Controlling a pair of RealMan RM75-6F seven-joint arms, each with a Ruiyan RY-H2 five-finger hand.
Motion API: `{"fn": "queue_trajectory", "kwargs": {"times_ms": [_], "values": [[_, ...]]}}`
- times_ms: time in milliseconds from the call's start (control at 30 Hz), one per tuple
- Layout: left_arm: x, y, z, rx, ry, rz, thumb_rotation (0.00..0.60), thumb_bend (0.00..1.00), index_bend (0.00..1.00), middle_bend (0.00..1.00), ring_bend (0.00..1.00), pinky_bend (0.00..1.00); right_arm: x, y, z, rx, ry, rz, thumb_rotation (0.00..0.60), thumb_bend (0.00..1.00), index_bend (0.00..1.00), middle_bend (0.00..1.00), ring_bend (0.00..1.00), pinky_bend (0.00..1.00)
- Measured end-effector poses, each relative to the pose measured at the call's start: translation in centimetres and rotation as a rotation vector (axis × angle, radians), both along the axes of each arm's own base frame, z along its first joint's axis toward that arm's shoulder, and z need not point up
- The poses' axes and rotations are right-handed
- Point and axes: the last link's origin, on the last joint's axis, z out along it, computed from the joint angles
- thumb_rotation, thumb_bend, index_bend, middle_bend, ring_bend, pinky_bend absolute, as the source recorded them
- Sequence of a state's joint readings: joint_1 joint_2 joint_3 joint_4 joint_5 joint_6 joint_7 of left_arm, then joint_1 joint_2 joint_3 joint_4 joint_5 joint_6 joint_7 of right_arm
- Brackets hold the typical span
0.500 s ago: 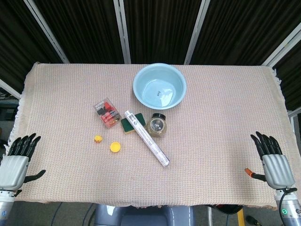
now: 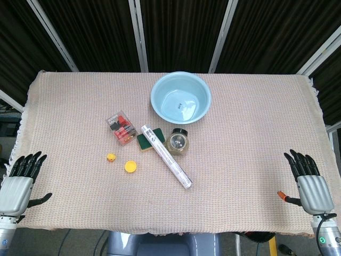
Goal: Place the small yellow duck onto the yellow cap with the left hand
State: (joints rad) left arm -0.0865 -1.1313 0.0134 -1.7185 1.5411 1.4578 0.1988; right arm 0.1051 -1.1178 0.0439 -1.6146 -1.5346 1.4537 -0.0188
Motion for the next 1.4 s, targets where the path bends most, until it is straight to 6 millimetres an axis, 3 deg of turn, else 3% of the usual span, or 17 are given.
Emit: {"fn": "queue_trajectory", "kwargs": {"times_ms": [633,733,833,1033,1200,1400], "values": [[0.2,0.6,-0.1,-0.01,0.014,-0.003,0.6,0.09,0.0,0.0,0.0,0.01,0.0,-0.1,0.0,0.0,0.004,0.0,0.6,0.05,0.02,0.0,0.0,0.03],[0.6,1.4,-0.2,-0.009,0.017,-0.01,0.6,0.09,0.07,0.16,0.17,0.11,0.0,-0.1,0.0,0.001,0.005,0.003,0.6,0.05,0.02,0.0,0.0,0.03],[1.1,2.5,-0.4,-0.014,0.025,-0.019,0.6,0.11,0.2,0.42,0.4,0.27,0.1,-0.1,-0.1,0.001,0.004,0.008,0.6,0.05,0.02,0.0,0.0,0.03],[3.1,5.7,-1.8,-0.05,0.018,-0.032,0.6,0.13,0.3,0.76,0.66,0.47,0.1,-0.2,0.0,0.005,-0.002,0.01,0.6,0.05,0.02,0.0,0.0,0.03],[5.6,8.6,-3.3,-0.092,0.03,-0.056,0.6,0.13,0.36,0.93,0.81,0.6,0.1,-0.2,0.0,0.006,-0.007,0.013,0.6,0.05,0.02,0.0,0.0,0.03],[8.1,11.3,-5.7,-0.147,0.077,-0.069,0.6,0.15,0.42,1.0,0.89,0.68,0.2,-0.2,0.1,0.005,-0.02,0.02,0.6,0.05,0.02,0.0,0.0,0.03]]}}
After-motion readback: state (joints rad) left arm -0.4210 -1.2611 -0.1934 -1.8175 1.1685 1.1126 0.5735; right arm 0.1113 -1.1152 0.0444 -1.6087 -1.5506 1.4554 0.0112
